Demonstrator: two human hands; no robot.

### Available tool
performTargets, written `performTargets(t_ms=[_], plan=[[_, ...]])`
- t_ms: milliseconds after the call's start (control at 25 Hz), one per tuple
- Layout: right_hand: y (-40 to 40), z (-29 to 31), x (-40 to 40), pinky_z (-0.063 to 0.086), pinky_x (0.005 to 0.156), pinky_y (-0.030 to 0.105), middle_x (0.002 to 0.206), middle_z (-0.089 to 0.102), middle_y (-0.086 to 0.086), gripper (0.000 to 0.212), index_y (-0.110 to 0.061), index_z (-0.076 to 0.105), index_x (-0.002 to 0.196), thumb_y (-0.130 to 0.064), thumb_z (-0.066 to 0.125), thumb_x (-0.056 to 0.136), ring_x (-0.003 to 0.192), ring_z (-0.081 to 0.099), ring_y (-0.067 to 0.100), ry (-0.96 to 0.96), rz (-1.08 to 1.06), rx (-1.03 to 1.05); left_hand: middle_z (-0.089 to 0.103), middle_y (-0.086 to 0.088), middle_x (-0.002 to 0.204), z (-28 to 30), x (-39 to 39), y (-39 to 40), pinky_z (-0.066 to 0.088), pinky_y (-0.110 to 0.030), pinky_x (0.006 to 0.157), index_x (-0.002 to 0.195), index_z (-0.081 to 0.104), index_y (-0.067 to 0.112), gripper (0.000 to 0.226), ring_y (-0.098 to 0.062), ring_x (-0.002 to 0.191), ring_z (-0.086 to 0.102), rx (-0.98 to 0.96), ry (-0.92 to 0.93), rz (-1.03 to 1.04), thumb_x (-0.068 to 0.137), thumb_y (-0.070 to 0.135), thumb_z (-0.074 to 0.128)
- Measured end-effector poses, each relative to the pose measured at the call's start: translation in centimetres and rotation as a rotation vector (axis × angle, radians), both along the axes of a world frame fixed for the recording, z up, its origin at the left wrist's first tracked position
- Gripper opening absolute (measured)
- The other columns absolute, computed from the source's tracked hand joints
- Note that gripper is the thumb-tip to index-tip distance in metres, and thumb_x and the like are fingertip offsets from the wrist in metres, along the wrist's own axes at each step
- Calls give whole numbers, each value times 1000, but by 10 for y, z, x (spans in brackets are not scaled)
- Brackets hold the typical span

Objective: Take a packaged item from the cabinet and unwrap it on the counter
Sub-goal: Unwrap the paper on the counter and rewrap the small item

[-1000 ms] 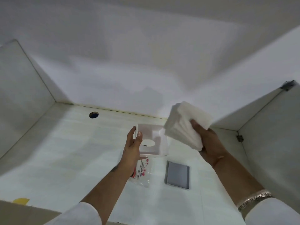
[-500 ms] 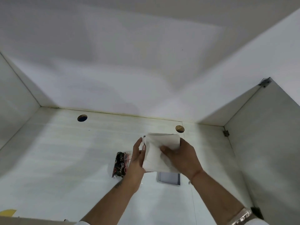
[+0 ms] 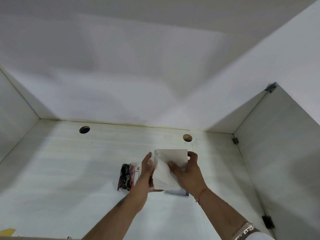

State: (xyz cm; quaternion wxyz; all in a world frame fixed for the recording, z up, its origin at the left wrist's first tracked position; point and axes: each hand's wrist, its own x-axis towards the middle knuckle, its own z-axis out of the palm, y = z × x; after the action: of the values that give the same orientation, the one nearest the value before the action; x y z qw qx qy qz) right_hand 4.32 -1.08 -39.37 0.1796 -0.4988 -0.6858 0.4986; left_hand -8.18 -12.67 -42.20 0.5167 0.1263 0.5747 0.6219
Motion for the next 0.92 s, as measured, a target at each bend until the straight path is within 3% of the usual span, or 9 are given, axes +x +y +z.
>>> performTargets(t_ms=[80,160,240,320,520,640,720,840,920], plan=[[-4,-8,7,49,67,17,97,67,-6,58,-26,33,122,-34,79,88,87,66,3,3,-1,13,64,20,134,-5,0,-8,61,-51,92,144,34,57,75,-9,115,69,4,23,-135,79,60,70],[-8,-15,13,52,69,19,100,68,-4,55,-25,33,123,-32,77,90,89,69,5,51,-12,-34,60,20,135,-12,-1,-14,60,-48,94,143,28,60,96,-9,116,68,-18,84,-221,70,33,84],[-11,-19,16,54,73,25,103,66,-3,53,-23,34,127,-37,72,93,91,69,9,87,-69,-104,64,14,133,-21,1,-16,60,-45,95,140,29,61,102,-12,115,69,-22,106,-211,69,17,87],[-13,-25,21,55,78,33,101,64,-5,54,-20,38,127,-50,67,93,90,68,13,-16,-115,-97,66,10,132,-29,3,-16,60,-45,94,138,31,62,101,-14,115,70,-40,105,-154,68,16,87],[-15,-53,35,58,69,36,88,67,-4,44,-18,58,92,-58,72,81,80,68,20,-267,-52,-135,62,11,138,-62,6,-18,58,-49,96,146,27,60,102,-20,121,67,-113,49,-186,71,24,86],[-21,-78,48,45,59,28,74,61,-3,41,-19,53,72,-51,74,85,73,61,19,-378,-28,-121,55,28,130,-89,24,-22,56,-27,89,149,16,53,100,-3,115,62,-186,-2,-261,83,13,79],[-31,-101,58,46,56,28,66,60,-3,41,-20,52,63,-45,76,84,67,61,19,-420,-71,-171,48,27,130,-107,37,-25,52,-19,88,155,6,46,104,1,116,55,-265,-8,-281,88,4,73],[-41,-138,70,62,64,36,73,71,4,36,-15,63,66,-42,78,84,72,71,24,-415,-107,-299,26,3,157,-123,47,-24,30,-42,120,158,-1,48,116,-24,146,29,-453,194,-384,72,43,78],[-42,-155,77,67,74,43,95,78,11,26,-8,75,89,-34,77,88,87,76,29,-320,-114,-387,16,-4,161,-129,49,-18,22,-42,119,162,1,37,114,-31,149,16,-556,370,-461,75,53,72]])
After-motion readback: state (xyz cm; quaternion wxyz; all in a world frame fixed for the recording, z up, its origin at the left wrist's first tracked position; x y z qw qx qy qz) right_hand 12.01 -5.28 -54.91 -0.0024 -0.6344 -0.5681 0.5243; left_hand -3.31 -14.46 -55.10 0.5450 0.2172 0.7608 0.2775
